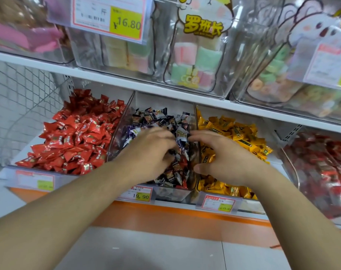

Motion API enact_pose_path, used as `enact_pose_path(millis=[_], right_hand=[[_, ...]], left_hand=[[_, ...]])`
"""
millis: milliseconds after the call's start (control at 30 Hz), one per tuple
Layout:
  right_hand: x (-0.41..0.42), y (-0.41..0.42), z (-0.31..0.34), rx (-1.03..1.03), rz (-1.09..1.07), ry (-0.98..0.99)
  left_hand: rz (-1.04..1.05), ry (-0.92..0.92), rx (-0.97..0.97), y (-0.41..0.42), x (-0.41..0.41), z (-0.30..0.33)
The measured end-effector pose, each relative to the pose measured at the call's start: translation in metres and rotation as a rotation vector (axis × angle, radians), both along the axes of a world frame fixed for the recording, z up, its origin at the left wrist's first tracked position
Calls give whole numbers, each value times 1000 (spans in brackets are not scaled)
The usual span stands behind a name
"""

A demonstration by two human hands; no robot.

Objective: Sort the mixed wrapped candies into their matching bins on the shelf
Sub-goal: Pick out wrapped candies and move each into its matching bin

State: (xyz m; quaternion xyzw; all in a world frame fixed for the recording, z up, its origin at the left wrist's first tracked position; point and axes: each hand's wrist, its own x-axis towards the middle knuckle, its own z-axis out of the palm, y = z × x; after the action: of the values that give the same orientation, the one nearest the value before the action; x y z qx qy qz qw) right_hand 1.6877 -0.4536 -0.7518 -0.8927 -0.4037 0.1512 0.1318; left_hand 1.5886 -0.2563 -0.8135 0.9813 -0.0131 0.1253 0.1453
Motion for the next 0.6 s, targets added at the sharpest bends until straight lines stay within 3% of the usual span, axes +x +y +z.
enact_pose_path(millis=[100,167,433,600], right_hand=[[1,0,-2,5,-5,0],[1,-1,-3,9,3,-3],[5,-2,-6,13,9,10],[5,-2,-5,6,7,20]], left_hand=[[-108,291,-117,-12,0,0],[-96,357,-96,-12,2,-5],[33,270,-85,2,7,-6],[226,128,52,15,4,7]])
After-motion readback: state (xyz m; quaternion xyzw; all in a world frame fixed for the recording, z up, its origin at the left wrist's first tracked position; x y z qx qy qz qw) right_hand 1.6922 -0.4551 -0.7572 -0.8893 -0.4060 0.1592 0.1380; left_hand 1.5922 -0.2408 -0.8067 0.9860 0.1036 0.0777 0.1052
